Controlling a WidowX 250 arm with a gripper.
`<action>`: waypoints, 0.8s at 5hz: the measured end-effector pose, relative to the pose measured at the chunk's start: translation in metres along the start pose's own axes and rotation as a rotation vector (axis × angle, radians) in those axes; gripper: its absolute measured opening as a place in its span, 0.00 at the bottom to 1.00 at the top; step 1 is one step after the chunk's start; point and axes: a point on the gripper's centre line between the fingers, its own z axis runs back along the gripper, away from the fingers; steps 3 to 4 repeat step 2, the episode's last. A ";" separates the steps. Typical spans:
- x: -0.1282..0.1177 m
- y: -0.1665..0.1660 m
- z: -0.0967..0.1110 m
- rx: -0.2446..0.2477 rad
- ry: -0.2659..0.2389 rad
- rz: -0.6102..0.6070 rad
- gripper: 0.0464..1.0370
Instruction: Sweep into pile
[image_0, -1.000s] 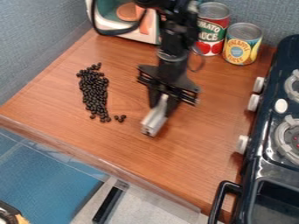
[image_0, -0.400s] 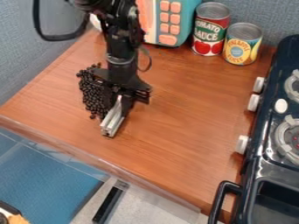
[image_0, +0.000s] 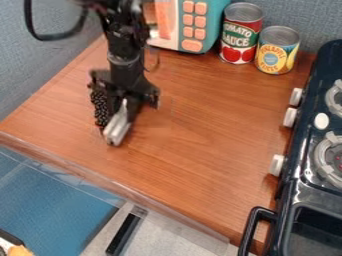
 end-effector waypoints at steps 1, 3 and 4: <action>0.015 0.008 -0.007 0.014 0.022 0.003 0.32; 0.022 0.016 -0.002 0.029 0.026 0.010 0.32; 0.022 0.016 -0.002 0.029 0.026 0.010 0.32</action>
